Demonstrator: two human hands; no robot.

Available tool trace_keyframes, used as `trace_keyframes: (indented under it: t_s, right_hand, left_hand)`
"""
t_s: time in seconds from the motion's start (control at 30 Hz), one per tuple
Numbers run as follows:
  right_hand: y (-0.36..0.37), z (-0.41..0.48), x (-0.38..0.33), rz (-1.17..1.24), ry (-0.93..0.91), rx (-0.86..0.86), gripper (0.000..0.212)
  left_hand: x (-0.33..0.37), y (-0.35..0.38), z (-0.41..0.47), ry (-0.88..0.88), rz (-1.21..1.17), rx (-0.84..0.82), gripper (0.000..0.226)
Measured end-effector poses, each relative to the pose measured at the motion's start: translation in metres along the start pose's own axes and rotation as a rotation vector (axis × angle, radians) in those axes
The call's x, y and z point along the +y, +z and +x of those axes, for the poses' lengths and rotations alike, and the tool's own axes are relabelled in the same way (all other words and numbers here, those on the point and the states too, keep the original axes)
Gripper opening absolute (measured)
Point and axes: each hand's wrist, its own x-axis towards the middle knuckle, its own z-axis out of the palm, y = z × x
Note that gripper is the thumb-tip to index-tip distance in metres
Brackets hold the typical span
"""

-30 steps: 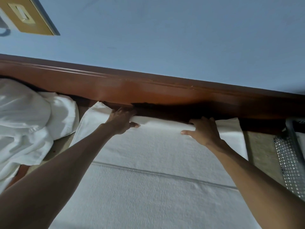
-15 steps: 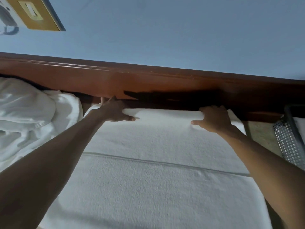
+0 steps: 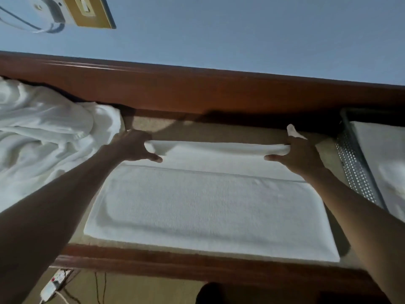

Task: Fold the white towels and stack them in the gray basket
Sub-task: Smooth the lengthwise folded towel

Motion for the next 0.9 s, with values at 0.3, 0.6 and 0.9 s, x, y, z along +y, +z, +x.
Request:
trace_keyframes:
  t_s: [0.3, 0.6, 0.9]
  right_hand:
    - [0.013, -0.132, 0.018, 0.054, -0.051, 0.104, 0.086]
    - [0.022, -0.210, 0.034, 0.193, -0.010, 0.149, 0.079]
    - [0.055, -0.254, 0.049, 0.227, 0.034, 0.196, 0.063]
  left_hand:
    - [-0.013, 0.065, -0.104, -0.064, -0.344, 0.153, 0.054]
    - [-0.029, 0.128, -0.169, -0.073, -0.487, 0.296, 0.041]
    - [-0.044, 0.163, -0.206, 0.026, -0.462, 0.402, 0.029]
